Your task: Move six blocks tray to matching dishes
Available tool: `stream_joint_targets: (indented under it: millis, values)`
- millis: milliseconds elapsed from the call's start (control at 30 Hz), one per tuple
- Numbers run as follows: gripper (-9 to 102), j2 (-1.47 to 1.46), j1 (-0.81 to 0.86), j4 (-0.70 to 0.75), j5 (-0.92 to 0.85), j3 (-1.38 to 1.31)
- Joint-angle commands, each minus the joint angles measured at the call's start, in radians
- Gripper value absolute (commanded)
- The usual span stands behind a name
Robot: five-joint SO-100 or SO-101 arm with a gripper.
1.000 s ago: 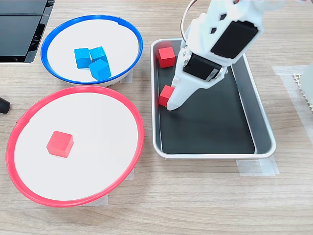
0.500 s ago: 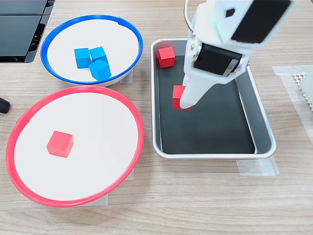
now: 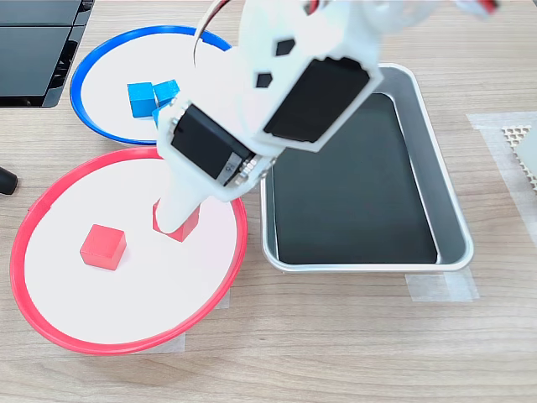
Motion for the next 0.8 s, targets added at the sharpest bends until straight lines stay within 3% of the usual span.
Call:
stream_joint_targets:
  millis: [0,200,267,367,467,567,767]
  values:
    - [22,0.006,0.012,-0.002,-0.028,-0.032]
    - [0,0.057,0.028,0.055,-0.074,-0.011]
    - [0,0.095,0.046,0.155,-0.138,-0.009]
    - [0,0.183,0.106,0.396,-0.368,0.0]
    - [0,0.302,0.241,0.508,-0.632,0.084]
    - [2,0.371,0.41,0.38,-0.861,0.222]
    - [5,0.295,0.561,0.147,-1.058,0.278]
